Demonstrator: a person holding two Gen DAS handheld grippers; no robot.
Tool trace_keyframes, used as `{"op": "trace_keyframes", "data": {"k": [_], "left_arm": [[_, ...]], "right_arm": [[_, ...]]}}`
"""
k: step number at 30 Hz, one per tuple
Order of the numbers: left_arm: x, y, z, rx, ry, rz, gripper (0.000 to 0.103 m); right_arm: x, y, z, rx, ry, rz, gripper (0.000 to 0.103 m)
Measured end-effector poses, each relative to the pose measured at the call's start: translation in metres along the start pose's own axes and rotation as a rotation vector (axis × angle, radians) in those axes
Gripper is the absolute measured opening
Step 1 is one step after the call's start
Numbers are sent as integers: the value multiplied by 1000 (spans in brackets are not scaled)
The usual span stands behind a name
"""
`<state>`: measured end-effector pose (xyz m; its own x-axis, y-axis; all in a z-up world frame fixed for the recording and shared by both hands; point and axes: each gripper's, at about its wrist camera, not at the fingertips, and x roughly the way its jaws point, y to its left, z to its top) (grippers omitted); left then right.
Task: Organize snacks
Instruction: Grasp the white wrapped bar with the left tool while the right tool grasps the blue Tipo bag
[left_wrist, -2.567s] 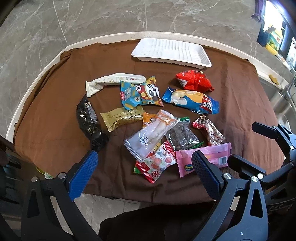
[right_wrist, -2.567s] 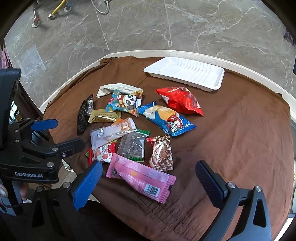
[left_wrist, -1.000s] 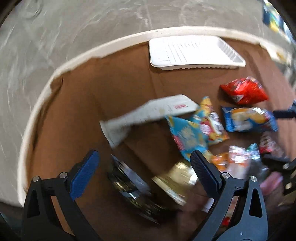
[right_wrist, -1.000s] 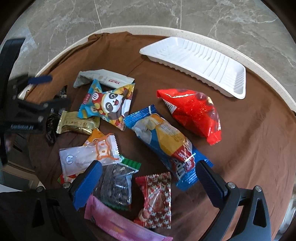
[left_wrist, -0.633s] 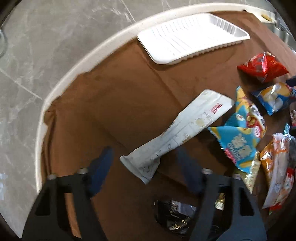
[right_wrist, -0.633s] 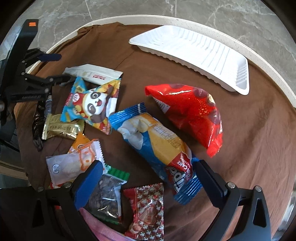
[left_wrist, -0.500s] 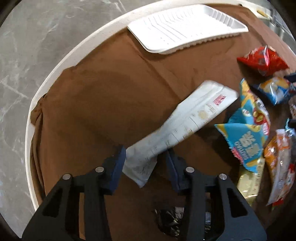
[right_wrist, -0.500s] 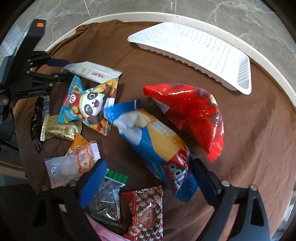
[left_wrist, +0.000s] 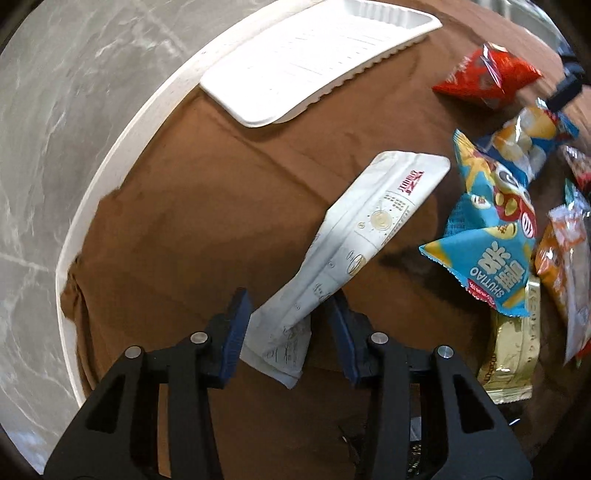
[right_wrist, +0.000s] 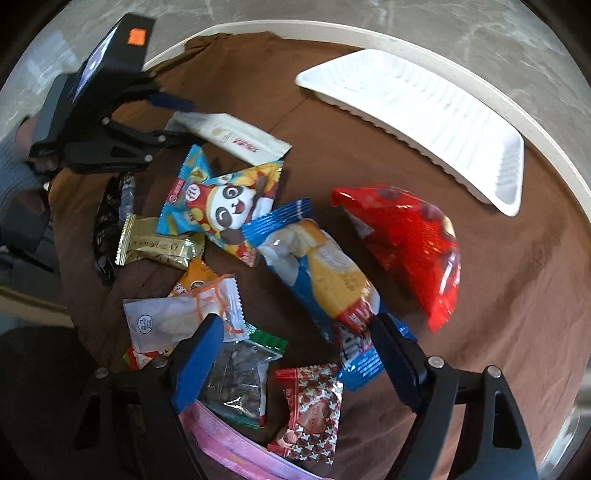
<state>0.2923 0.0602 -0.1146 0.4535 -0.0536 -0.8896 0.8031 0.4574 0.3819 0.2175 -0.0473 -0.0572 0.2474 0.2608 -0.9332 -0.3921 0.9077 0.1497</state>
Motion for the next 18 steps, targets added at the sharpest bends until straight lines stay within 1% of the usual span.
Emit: {"op": "trace_keyframes", "data": {"k": [3, 5, 10, 13, 14, 15, 16, 17, 18], "left_arm": [[7, -3, 5, 55, -1, 5, 41], [10, -4, 18, 75, 3, 3, 41], [16, -3, 29, 125, 1, -11, 41], [18, -3, 36, 151, -2, -21, 41], [19, -3, 38, 156, -3, -28, 41], [20, -2, 42, 162, -5, -34, 41], [21, -2, 43, 165, -6, -37, 40], [22, -3, 45, 175, -8, -45, 38], [21, -3, 45, 178, -10, -50, 33]], "right_arm": [[8, 3, 8, -21, 21, -6, 84], [12, 3, 14, -29, 29, -4, 84], [21, -6, 26, -35, 58, -10, 84], [28, -12, 32, -38, 78, -14, 79], [29, -14, 33, -39, 80, -17, 75], [31, -16, 35, -39, 83, -10, 68], [32, -17, 36, -39, 87, -7, 64], [33, -19, 37, -37, 89, -12, 59], [27, -23, 38, -38, 90, -14, 51]]}}
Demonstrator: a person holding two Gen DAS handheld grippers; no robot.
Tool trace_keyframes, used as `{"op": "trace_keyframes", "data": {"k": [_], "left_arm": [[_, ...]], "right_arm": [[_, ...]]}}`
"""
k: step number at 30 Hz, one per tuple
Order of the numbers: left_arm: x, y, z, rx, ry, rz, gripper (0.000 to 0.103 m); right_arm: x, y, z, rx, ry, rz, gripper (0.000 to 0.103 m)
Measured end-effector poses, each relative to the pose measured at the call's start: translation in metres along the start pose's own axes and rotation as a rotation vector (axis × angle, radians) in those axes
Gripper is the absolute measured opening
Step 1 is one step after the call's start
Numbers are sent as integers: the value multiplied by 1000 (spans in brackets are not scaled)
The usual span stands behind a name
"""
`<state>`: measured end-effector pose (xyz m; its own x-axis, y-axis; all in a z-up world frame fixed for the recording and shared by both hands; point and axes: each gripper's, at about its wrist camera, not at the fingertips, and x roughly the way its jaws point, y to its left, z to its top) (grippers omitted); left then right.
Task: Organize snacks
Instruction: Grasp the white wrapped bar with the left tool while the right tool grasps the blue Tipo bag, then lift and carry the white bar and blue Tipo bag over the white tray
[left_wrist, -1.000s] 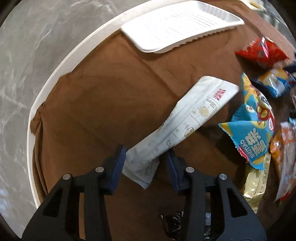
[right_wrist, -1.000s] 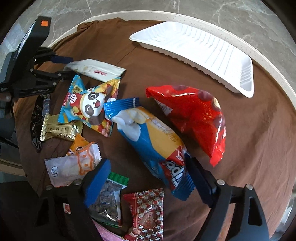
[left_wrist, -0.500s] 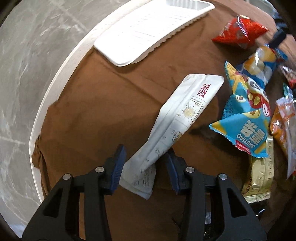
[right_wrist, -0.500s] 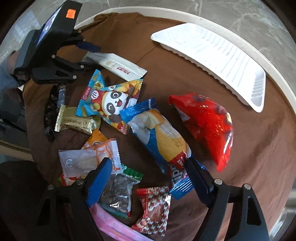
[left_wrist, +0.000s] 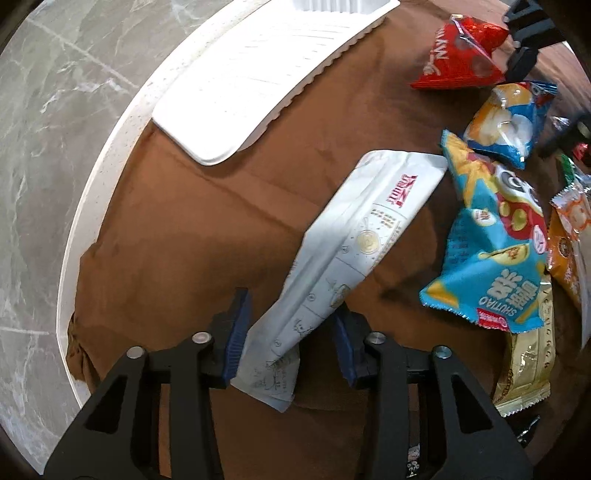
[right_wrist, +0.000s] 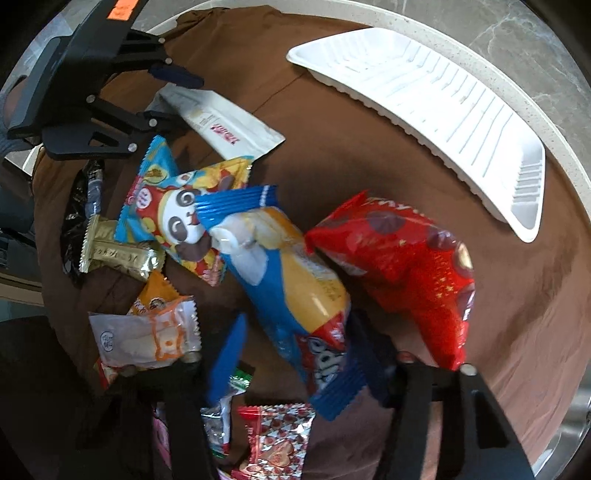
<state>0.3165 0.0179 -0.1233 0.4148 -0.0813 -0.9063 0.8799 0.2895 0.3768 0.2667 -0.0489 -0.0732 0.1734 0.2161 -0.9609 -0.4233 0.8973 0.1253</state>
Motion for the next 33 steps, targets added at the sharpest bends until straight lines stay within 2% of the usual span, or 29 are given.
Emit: {"op": "trace_keyframes", "data": {"k": [2, 6, 11, 13, 22, 33], "left_arm": [[2, 0, 3, -3, -4, -12, 28], [4, 0, 7, 11, -4, -29, 20], [4, -2, 8, 12, -17, -38, 19], [3, 2, 8, -11, -20, -64, 19], [12, 26, 18, -104, -15, -172, 18], [22, 37, 25, -137, -11, -200, 18]], "right_arm": [[-1, -6, 4, 9, -4, 20, 44], [-3, -11, 7, 14, -2, 39, 41], [-9, -4, 1, 24, -9, 80, 36], [-15, -1, -4, 41, -9, 108, 35], [-22, -19, -4, 81, -25, 136, 35], [-14, -42, -11, 122, -29, 157, 39]]}}
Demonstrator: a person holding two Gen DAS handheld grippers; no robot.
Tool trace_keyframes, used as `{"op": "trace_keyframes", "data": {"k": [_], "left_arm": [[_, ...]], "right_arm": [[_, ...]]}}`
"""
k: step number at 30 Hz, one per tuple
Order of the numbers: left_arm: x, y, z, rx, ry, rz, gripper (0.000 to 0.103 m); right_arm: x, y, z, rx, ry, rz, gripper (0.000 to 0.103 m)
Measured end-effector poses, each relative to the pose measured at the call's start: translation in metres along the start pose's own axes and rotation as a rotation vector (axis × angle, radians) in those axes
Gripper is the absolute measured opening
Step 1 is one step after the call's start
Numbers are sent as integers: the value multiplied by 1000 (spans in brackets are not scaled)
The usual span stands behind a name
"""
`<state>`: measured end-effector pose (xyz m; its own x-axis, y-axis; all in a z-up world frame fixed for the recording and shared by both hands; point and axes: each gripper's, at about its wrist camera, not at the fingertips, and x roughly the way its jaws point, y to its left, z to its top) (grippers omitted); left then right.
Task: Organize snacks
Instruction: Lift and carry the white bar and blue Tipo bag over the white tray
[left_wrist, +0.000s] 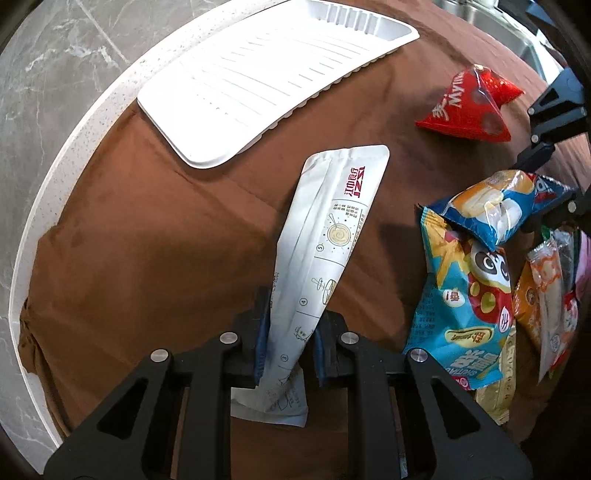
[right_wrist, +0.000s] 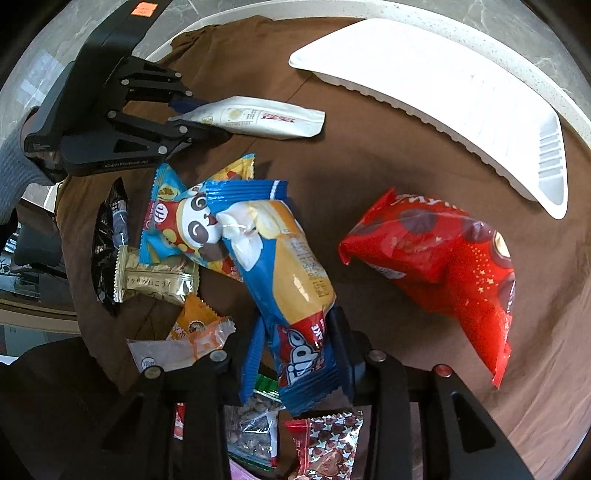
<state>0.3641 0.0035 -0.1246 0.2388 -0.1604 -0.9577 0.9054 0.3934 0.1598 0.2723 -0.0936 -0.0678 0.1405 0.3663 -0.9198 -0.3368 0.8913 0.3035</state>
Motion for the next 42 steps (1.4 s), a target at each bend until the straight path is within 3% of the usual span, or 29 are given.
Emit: {"op": "trace_keyframes", "data": {"k": [5, 8, 17, 25, 30, 35, 42], "left_arm": [[1, 4, 2, -28, -1, -14, 17], [-1, 6, -1, -69, -5, -68, 15], [-10, 22, -7, -190, -41, -239, 13], [-28, 30, -2, -255, -91, -318, 13], [-47, 45, 17, -305, -137, -333, 13], [-51, 70, 41, -388, -187, -339, 13], [-35, 105, 81, -537, -210, -331, 13]], "right_arm": [[-8, -1, -1, -13, -25, -14, 32], [-13, 0, -4, 18, -37, 29, 30], [-52, -25, -11, 169, -108, 245, 29], [-57, -21, -14, 328, -173, 436, 29], [-69, -34, -6, 421, -269, 528, 29], [-88, -66, 10, 501, -397, 511, 29], [-99, -127, 39, 627, -534, 407, 29]]}}
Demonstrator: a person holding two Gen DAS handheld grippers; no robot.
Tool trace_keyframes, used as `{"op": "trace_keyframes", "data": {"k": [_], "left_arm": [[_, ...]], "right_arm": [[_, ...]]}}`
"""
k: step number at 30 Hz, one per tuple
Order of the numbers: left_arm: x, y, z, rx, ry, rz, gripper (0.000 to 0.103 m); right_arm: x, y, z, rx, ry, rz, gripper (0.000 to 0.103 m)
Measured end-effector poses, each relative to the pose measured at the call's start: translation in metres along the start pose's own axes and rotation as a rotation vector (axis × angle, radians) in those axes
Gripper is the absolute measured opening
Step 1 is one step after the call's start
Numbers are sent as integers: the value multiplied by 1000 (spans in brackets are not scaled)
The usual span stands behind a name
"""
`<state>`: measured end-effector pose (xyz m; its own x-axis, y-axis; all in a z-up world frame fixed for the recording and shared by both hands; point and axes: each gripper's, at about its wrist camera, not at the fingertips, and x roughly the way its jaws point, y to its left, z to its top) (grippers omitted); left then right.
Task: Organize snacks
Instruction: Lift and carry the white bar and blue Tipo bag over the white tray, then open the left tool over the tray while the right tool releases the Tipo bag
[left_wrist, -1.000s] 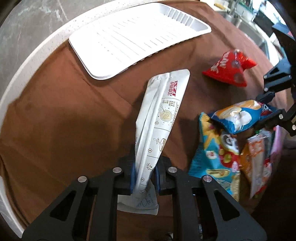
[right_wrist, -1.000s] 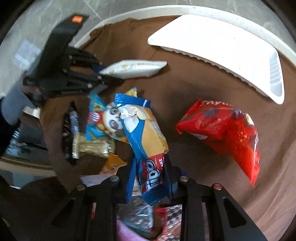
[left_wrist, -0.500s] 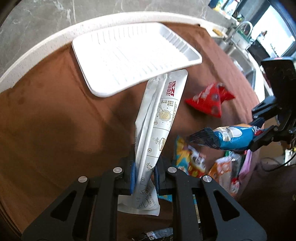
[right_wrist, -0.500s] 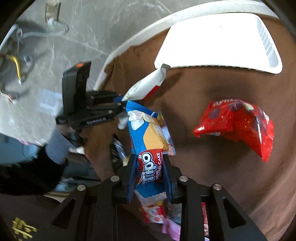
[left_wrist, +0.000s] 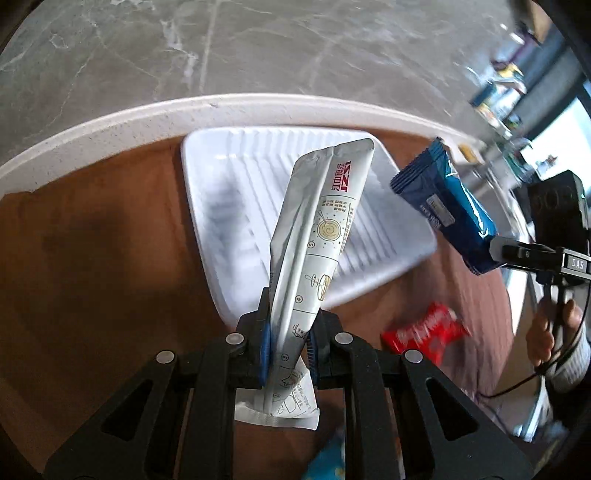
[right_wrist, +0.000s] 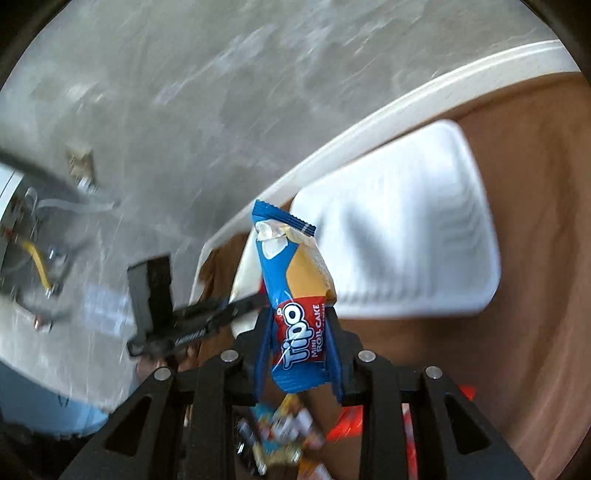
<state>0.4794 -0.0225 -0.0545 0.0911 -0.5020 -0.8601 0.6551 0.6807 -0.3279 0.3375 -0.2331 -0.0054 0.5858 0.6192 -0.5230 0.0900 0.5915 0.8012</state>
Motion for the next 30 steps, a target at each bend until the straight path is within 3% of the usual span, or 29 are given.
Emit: {"op": "trace_keyframes", "data": {"k": [6, 10, 11, 12, 14, 20, 30], "left_arm": [[24, 7, 36, -70, -19, 32, 14], [42, 14, 54, -120, -17, 51, 14], [47, 14, 58, -121, -18, 68, 14], [52, 15, 60, -123, -15, 76, 15], [62, 19, 67, -143, 6, 78, 15], [62, 23, 60, -154, -26, 84, 16], [35, 19, 60, -85, -118, 140, 27]], "right_arm": [[18, -25, 33, 53, -51, -101, 30], [35, -37, 46, 72, -53, -160, 36], [37, -43, 49, 69, -50, -171, 41], [40, -46, 51, 71, -50, -210, 57], [41, -49, 53, 72, -49, -238, 71], [38, -35, 56, 4, -65, -270, 72], [20, -5, 32, -112, -63, -254, 76]]}}
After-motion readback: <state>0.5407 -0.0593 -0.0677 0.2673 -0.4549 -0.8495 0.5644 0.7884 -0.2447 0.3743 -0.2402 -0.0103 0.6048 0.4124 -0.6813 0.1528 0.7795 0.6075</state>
